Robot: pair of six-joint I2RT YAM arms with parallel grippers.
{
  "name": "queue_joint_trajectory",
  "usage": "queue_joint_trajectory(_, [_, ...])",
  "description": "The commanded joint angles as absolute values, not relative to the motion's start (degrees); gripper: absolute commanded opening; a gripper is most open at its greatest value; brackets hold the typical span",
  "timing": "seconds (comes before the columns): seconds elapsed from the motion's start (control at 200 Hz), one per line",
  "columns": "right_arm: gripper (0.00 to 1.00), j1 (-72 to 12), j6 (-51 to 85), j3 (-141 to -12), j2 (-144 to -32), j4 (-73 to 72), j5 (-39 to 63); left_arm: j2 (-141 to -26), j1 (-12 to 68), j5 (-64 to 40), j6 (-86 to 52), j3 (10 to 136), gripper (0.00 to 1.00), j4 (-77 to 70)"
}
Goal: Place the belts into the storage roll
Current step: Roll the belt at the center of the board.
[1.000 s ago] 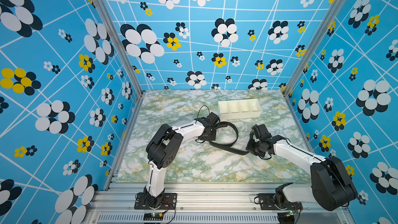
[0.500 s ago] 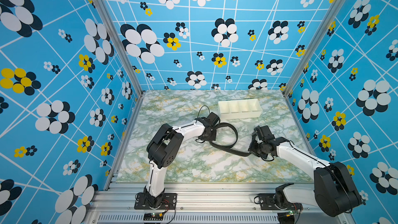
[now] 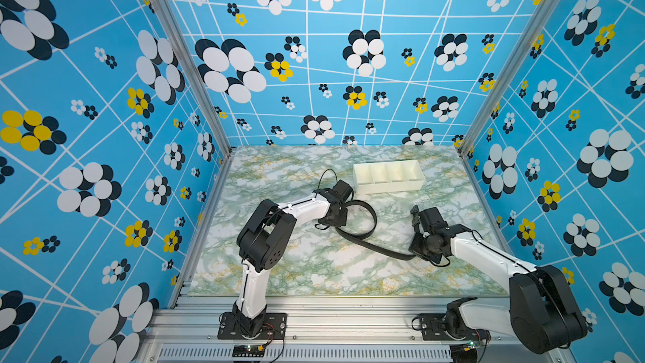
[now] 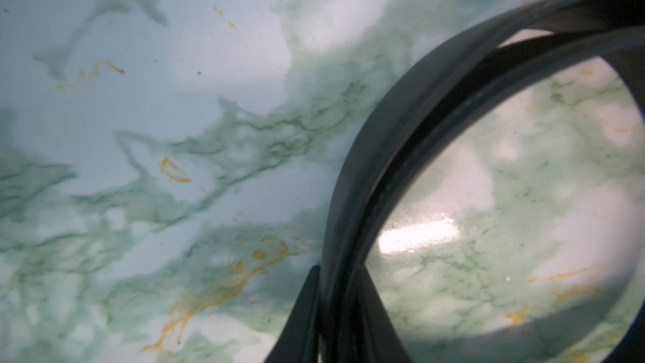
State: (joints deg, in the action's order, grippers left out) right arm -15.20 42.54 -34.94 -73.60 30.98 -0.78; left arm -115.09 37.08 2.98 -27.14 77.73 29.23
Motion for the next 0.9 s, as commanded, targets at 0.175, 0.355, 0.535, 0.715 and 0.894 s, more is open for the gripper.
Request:
queue_joint_trajectory(0.175, [0.0,-10.8,39.2,-32.6,-69.6,37.9,-4.6,-120.1,33.5,9.6,-23.7,75.9,0.2,37.6])
queue_joint_trajectory(0.355, [0.0,-8.0,37.7,-31.8,-67.9,39.0,-4.2,-120.7,33.1,9.5,-23.1,76.0,0.2,37.7])
queue_joint_trajectory(0.535, [0.0,-4.1,36.1,-31.3,-66.2,40.1,-3.9,-120.8,32.9,9.8,-22.7,75.6,0.2,37.8])
queue_joint_trajectory(0.715, [0.0,-1.8,36.2,-30.8,-65.2,40.1,-3.0,-120.7,32.5,9.9,-22.4,75.4,0.2,37.9])
queue_joint_trajectory(0.894, [0.0,0.2,36.2,-30.7,-64.5,40.2,-3.1,-120.8,32.1,10.1,-21.8,75.4,0.19,38.2])
